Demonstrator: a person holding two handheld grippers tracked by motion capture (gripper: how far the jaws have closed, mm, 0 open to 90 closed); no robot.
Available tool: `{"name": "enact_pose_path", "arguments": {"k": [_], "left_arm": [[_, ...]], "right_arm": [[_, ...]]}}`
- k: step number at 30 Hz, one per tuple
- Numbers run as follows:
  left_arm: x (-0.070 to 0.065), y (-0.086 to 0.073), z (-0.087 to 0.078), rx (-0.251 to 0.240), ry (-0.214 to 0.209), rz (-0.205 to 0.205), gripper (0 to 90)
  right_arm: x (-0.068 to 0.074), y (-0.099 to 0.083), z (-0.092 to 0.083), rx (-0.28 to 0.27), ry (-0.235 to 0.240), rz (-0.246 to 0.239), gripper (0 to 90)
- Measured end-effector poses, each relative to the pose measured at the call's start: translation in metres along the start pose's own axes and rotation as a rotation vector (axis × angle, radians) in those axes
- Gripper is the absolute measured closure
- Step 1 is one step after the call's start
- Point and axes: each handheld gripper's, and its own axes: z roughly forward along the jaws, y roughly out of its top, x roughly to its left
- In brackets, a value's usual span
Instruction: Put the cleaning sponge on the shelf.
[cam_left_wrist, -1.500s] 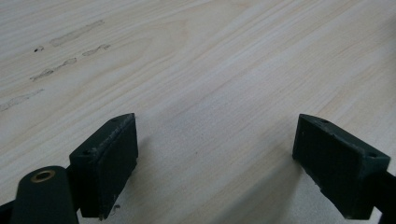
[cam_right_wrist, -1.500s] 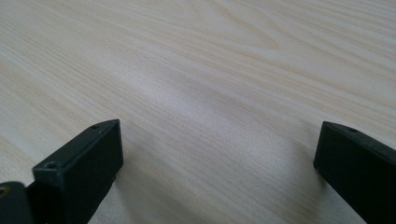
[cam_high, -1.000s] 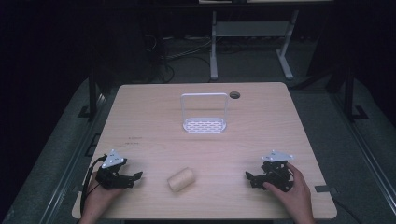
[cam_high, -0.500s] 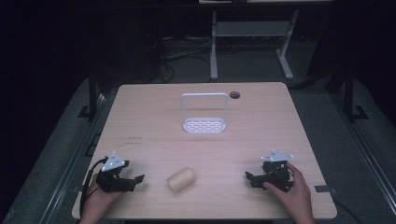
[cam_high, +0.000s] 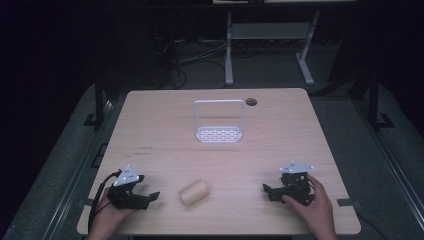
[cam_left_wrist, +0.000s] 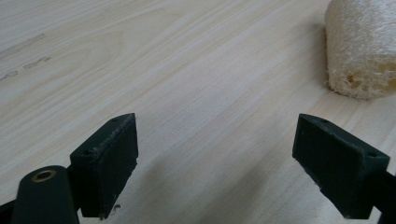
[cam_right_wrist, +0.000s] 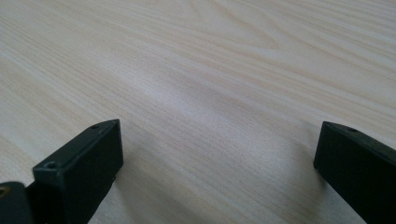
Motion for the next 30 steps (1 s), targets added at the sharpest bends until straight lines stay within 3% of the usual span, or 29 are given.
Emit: {"name": "enact_pose_path", "arguments": {"k": [30], "left_arm": [[-0.029, 0.009, 0.009, 0.041, -0.126, 0.086, 13.8]], "right_arm": [[0.000, 0.000, 0.000, 0.000, 0.000, 0.000, 1.0]]}}
